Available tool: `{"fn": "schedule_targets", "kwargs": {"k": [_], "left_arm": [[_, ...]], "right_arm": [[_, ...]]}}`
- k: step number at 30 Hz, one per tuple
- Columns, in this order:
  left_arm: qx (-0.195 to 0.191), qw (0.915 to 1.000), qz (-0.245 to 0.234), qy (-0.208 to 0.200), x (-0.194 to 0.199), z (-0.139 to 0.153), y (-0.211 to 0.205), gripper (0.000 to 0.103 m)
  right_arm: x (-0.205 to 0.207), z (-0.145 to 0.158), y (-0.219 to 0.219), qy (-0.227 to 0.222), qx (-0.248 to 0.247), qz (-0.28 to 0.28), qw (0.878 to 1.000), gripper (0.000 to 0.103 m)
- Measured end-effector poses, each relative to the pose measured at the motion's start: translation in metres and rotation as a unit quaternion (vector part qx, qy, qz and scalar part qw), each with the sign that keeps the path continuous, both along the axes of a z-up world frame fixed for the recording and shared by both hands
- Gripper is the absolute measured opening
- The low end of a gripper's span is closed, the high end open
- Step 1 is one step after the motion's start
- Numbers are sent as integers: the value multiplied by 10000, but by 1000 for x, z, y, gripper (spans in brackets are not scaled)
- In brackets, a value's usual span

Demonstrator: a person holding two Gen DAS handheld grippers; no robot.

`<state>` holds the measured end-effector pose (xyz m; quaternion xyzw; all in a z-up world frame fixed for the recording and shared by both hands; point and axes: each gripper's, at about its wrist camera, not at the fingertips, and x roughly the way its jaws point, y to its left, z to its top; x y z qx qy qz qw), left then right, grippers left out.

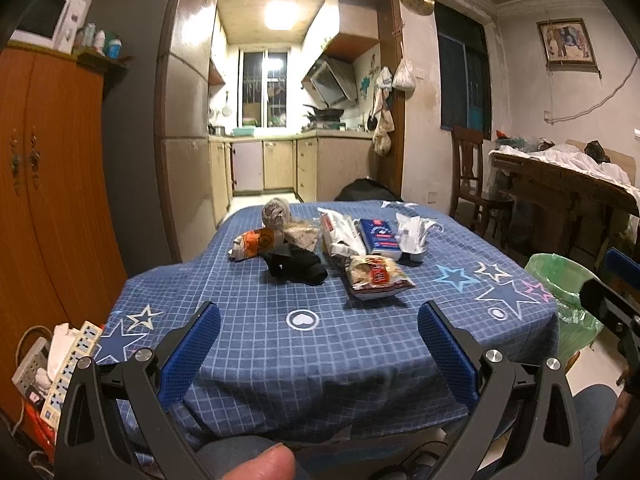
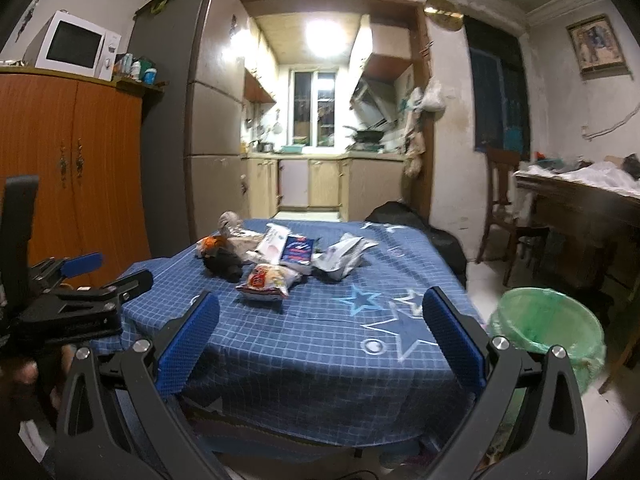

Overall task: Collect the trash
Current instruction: 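Grasp the bread snack bag with the right tool while the left tool grasps the black glove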

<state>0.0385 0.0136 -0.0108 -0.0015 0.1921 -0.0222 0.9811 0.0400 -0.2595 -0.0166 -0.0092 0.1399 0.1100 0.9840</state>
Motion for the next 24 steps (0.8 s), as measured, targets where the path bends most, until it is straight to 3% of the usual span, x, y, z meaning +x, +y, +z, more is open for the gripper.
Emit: {"fn": "schedule_targets", "kwargs": {"k": [4,6,9,12,15,21,24], "left_arm": [[-541,9964,-15,648,54,-7,44,98],[-763,9926,4,943,81,-12,66,98],[-952,9866,153,1316,117,-20,91,98],[-1218,9816,237,1452,141,-28,109,98],[-1422,9759,50,1655,164,-35,113,98],[-1480,9754,-402,1584,200,-29,94,98],[-1524,9747,-437,1579,218,-30,88,98]], "right_arm": [[44,0,2,545,346,737,9952,98],[81,-5,6,984,586,1105,9872,96],[126,-18,13,1597,838,1232,9758,92],[171,-38,28,2216,1040,1304,9608,91],[197,-50,43,2565,1150,1315,9506,91],[224,-56,69,2740,972,1335,9475,91],[239,-66,79,2871,809,1267,9460,78]]}}
